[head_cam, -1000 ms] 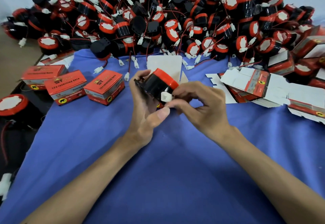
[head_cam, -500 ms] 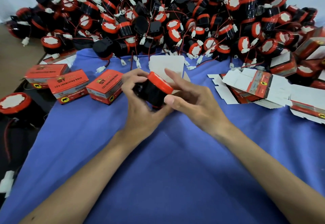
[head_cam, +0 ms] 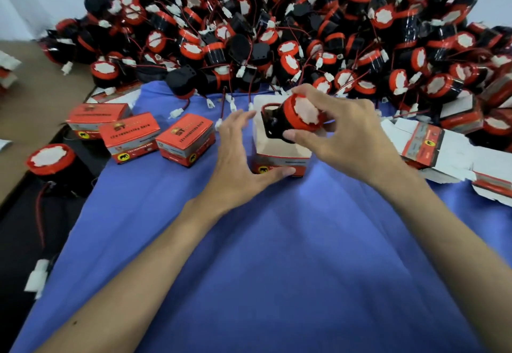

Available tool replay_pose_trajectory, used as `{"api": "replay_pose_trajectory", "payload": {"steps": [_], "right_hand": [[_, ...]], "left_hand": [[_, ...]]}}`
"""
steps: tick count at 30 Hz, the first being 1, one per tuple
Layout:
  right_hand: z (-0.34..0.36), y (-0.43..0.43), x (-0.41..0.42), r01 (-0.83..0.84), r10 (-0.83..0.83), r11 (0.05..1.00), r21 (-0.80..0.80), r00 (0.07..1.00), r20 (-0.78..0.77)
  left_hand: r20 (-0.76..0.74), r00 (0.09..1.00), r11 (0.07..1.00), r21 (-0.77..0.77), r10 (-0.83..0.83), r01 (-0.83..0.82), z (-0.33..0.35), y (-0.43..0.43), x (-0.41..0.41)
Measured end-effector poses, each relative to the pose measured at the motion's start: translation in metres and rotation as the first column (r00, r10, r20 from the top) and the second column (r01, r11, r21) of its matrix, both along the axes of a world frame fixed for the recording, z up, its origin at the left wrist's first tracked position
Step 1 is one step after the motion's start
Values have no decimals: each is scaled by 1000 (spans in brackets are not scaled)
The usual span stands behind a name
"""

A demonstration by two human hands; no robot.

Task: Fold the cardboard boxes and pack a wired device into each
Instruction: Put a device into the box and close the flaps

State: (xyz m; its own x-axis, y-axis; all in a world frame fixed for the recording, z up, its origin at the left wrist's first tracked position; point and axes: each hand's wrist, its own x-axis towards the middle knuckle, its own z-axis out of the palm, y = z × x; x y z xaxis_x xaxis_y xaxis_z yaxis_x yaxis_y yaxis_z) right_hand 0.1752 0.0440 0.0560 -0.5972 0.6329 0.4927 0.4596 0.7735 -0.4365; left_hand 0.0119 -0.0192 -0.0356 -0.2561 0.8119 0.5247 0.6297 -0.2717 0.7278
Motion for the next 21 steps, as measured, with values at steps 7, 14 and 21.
{"api": "replay_pose_trajectory", "payload": {"steps": [7,14,21], "right_hand": [[11,3,-31,2,-100,971,241,913,395],[-2,-2,-34,53,-209,952,300,830,517],[-12,7,-37,-59,-143,951,304,786,602]], "left_hand": [[192,980,996,-59,-56,68,-5,6,-9],[119,992,998,-48,-35,41,-6,4,-8],[104,994,996,-83,33,-24,-2,1,-7]]}}
